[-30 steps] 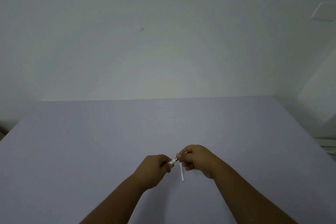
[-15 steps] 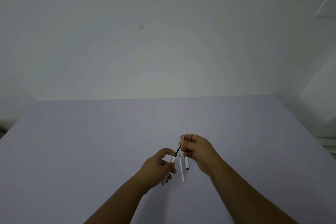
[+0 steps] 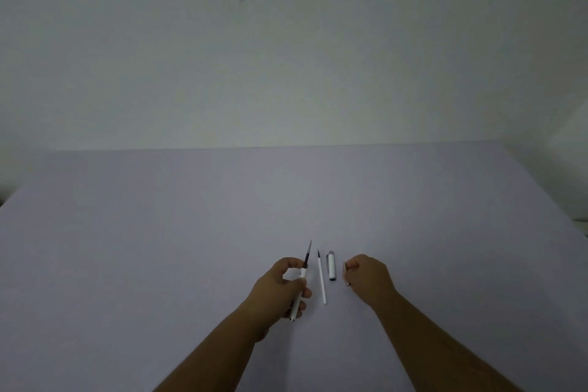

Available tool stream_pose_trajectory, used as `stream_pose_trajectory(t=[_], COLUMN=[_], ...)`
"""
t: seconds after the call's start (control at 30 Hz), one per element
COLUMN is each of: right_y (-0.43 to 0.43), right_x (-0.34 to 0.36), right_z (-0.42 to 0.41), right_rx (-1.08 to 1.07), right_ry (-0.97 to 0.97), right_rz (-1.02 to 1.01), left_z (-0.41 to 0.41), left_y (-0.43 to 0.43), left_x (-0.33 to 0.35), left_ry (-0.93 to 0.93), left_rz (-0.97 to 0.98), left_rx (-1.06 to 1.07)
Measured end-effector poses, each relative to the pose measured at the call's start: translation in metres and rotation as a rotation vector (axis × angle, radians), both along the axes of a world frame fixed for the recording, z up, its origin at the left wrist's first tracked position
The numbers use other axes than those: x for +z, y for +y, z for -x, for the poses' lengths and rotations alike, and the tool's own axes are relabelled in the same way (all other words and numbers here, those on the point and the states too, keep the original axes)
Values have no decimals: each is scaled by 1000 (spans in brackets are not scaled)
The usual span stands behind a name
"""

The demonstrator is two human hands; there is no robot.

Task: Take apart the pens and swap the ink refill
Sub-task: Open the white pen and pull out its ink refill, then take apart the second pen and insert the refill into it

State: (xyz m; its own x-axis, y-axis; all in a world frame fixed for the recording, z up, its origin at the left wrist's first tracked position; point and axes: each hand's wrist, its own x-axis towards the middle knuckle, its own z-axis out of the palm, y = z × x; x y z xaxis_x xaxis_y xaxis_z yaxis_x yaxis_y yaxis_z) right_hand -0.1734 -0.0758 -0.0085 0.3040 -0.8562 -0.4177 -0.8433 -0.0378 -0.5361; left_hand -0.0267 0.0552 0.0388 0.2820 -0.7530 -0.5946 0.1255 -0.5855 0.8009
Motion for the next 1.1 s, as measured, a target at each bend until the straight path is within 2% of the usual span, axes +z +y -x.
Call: stream_pose_trajectory(t=[0.1, 0.53, 0.6, 0.7, 0.77, 0.87, 1.0, 1.03, 1.1], right_y=[3, 4, 4, 5, 6, 4, -17, -23, -30], right_x=[-7, -13, -7, 10, 19, 25, 25, 23, 12], right_z=[0, 1, 0, -8, -13, -17, -15, -11, -2], right_rx=[-77, -124, -185, -276, -215, -169, -501, -529, -423], right_ry=[-49, -107, -209, -524, -583, -596, -735, -705, -493], right_rz=[29, -4, 10, -229, -362, -360, -293, -269, -204], left_z=[3, 4, 4, 8, 12, 17, 16, 14, 12], left_y=[-2, -4, -6, -11, -16, -20, -17, -15, -12], left_x=[-6, -14, -14, -13, -12, -11, -15, -17, -21], left_ry=[-3, -20, -28, -37, -30, -15, -14, -12, -16], left_rz=[-14, -34, -34, -27, -15, 5, 8, 3, -22], left_rx=[-8, -9, -8, -18, -28, -41, -50, -43, -25])
